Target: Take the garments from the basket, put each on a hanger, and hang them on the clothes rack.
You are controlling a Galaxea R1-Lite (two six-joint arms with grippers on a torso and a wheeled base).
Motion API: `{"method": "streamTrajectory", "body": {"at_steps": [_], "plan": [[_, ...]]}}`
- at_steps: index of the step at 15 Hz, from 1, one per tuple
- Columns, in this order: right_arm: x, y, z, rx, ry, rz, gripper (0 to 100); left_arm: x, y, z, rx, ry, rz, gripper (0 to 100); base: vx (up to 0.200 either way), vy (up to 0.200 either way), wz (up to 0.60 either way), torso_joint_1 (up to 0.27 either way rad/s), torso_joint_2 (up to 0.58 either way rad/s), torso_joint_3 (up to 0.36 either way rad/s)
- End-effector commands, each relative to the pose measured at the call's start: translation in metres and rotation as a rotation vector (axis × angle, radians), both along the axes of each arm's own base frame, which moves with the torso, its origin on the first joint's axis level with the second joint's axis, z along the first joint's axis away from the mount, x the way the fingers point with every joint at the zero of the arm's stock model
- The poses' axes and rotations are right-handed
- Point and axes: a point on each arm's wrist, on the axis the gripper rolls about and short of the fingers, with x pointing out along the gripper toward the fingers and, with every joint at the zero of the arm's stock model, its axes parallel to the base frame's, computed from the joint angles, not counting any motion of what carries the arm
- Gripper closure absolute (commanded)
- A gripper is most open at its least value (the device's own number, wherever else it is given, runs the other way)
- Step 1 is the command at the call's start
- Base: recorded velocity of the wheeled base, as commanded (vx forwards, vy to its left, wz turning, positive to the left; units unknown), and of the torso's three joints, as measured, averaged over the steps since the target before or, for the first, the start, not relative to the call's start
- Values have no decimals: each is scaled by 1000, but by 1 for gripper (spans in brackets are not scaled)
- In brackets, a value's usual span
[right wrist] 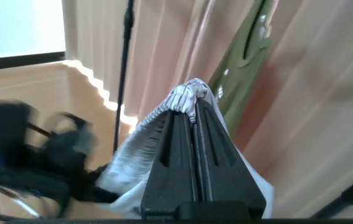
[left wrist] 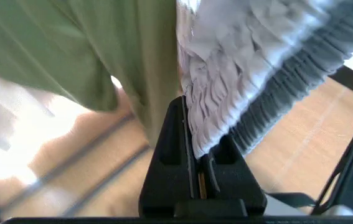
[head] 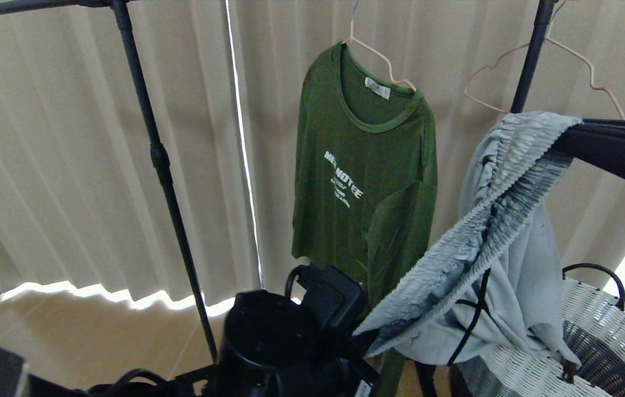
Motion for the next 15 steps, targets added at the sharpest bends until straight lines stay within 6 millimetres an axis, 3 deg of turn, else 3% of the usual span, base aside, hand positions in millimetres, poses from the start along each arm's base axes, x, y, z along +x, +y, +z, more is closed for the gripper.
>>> {"method": "streamTrajectory", "body": {"at_steps": [1,5,8,10,12,13,15], "plan": [[4,0,3,4,-4,-17,100,-3,52,64,-80,-172,74,100,0,0,0,0,0,0],[4,-2,21,40,-48,-21,100,8,96,147,-148,-253,219,100,0,0,0,0,0,0],[4,-2,39,78,-92,-23,100,14,115,222,-230,-373,297,100,0,0,0,0,0,0],[4,-4,50,102,-122,-33,100,10,120,260,-274,-444,307,100,0,0,0,0,0,0],[2,-7,56,114,-138,-43,100,5,123,284,-285,-496,302,100,0,0,0,0,0,0],[3,-8,53,109,-132,-49,100,8,121,280,-263,-480,297,100,0,0,0,0,0,0],[8,-7,38,75,-91,-67,100,20,106,248,-162,-383,266,100,0,0,0,0,0,0]]}}
